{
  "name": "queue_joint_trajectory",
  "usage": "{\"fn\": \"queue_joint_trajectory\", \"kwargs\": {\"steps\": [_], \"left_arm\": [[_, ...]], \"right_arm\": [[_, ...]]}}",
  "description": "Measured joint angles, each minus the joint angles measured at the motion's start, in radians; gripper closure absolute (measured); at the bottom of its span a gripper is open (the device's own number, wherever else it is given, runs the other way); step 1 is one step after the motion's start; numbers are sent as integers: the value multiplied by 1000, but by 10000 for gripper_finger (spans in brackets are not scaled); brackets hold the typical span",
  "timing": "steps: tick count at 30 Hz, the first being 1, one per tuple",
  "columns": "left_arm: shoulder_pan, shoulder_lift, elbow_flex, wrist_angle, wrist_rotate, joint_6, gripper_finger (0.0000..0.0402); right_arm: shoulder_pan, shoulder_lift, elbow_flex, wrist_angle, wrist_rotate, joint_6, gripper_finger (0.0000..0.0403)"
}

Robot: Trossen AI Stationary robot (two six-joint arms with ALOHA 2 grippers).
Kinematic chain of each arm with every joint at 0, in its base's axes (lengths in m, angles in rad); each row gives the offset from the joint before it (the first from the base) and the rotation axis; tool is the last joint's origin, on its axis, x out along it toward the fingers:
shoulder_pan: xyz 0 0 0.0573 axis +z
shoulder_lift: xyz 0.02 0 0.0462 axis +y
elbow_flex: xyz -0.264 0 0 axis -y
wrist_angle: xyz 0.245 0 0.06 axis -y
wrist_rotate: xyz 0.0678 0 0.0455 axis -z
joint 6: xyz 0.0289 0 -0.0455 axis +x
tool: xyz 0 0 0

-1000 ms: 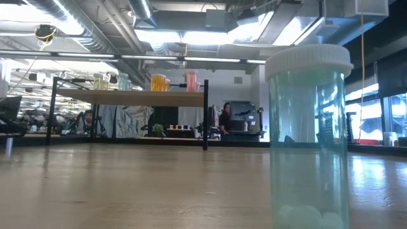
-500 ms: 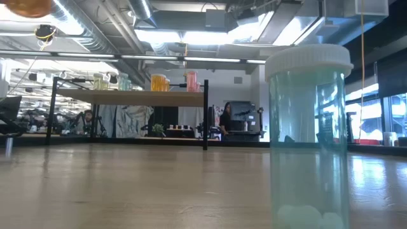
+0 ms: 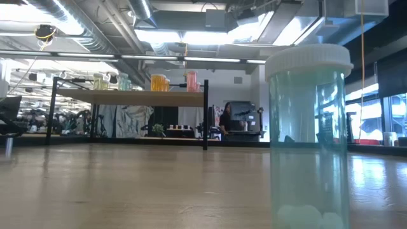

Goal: Pick and place medicine bottles onto shelf by color
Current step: Put the orange pill bottle on the shelf aligned with the orange pill bottle on the shelf

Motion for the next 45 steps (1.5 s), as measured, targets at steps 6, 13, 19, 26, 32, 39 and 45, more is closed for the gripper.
{"fn": "queue_joint_trajectory", "kwargs": {"steps": [6,13,19,26,32,39,45], "left_arm": [[10,0,0,72,-23,99,211],[45,0,0,140,-26,188,211],[70,1,0,166,-22,237,211],[91,2,-1,224,-15,317,211],[110,2,-1,231,-15,329,211],[126,2,-2,243,-11,346,211],[127,2,-2,248,-17,362,211]], "right_arm": [[-13,0,0,0,-5,25,208],[-44,6,0,7,-112,74,208],[-55,9,0,16,-171,74,208],[-63,8,0,24,-179,76,208],[-64,8,0,21,-198,74,208],[-69,27,0,35,-207,73,208],[-72,31,0,50,-209,53,208]]}}
